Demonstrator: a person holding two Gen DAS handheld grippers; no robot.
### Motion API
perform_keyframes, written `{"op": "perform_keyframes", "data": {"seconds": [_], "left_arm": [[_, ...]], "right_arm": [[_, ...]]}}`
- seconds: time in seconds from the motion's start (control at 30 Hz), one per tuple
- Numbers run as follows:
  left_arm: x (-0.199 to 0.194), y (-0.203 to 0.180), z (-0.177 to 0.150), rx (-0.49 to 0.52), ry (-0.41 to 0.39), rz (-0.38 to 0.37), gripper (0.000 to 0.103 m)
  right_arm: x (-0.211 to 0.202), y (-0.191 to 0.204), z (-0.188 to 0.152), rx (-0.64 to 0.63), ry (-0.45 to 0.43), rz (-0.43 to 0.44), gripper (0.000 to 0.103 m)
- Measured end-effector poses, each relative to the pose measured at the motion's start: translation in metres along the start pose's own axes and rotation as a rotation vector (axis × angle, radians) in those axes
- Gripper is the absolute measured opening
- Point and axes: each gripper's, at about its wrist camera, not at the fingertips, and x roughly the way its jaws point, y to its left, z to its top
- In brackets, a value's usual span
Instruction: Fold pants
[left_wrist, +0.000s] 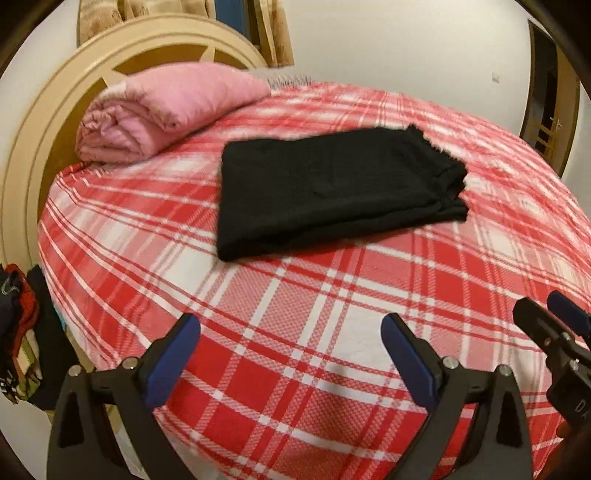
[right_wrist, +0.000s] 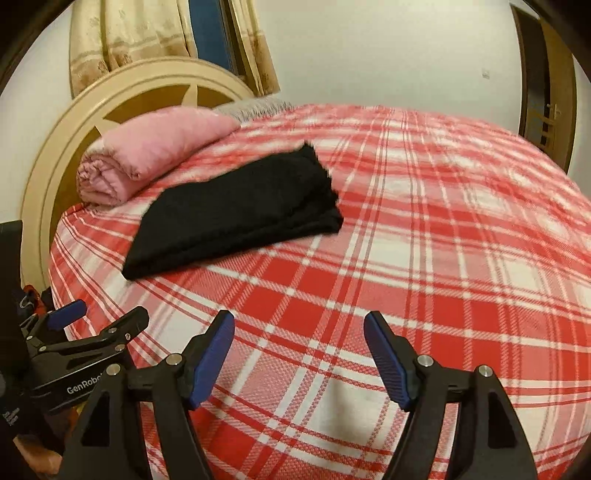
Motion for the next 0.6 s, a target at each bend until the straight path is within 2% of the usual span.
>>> {"op": "perform_keyframes", "data": {"seconds": [0.2, 0.3, 0.4, 0.6], "left_arm": [[-0.039, 0.007, 0.004, -0.013, -0.114, -0.016, 0.103], [-0.057, 0.012, 0.005, -0.032, -0.153, -0.042, 0.103], [-0.072, 0.019, 0.007, -0.055, -0.199, -0.033, 0.103], [-0.097, 0.027, 0.01, -0.056, -0.257, -0.025, 0.103]], "right_arm": [[-0.037, 0.007, 0.007, -0.005, -0.103, -0.008, 0.074], [-0.062, 0.013, 0.01, -0.012, -0.182, -0.014, 0.074], [-0.088, 0.02, 0.011, -0.023, -0.27, -0.021, 0.075], [-0.135, 0.028, 0.013, -0.02, -0.418, -0.019, 0.084]]}}
